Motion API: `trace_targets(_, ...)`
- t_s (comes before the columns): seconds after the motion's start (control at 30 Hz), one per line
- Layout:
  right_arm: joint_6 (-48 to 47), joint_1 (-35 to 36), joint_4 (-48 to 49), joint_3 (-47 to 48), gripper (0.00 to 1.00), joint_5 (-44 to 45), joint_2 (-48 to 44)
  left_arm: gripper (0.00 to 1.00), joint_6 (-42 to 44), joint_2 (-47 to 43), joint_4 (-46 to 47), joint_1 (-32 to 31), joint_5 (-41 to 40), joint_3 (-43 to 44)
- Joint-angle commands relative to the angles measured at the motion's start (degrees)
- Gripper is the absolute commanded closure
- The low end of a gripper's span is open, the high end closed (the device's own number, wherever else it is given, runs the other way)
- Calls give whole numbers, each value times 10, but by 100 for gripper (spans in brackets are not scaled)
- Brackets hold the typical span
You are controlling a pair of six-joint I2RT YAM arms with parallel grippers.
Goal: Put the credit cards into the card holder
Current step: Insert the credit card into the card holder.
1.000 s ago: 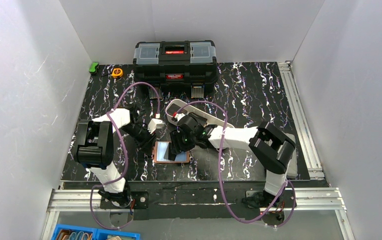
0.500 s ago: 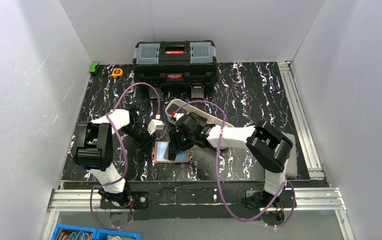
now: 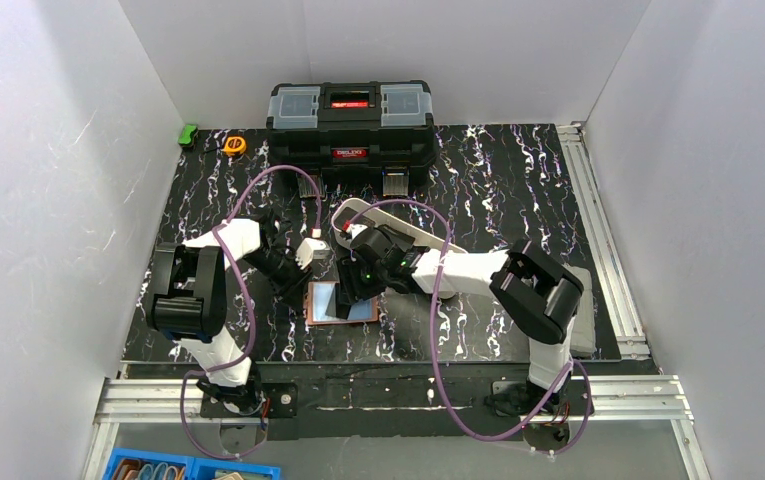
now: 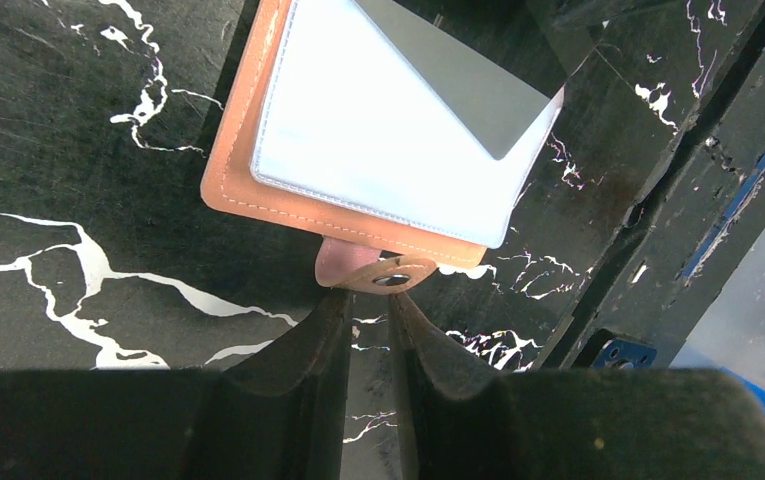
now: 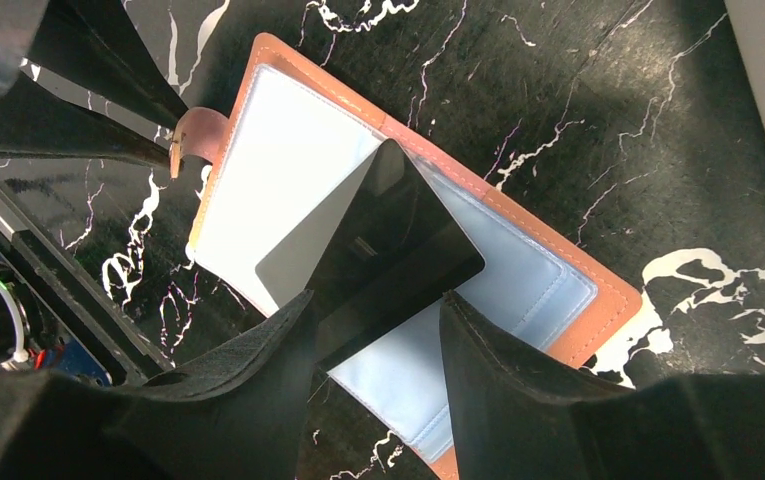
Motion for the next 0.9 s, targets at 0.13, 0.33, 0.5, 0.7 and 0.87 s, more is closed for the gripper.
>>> trace_targets(0.13,-13,-7,-1,8,46,31,-42,82,-15,-15,29,-3,-21,-11)
trace_targets(0.33,-27,-16,-14,54,46,26,-14,83,-37,-10,39,-7,-26,-3)
trace_targets(0.5,-30,-21,-11,85,46,19,14,84,-40,-10,41,-9,-31,-4)
trace_targets(0.7,-28,-22,-6,100,47,-3,37,85,-42,-13,43,-9,-31,-8)
trace_targets(0.87,-20,-21,7,93,48,-19,51,85,-41,-13,43,-9,-31,-9)
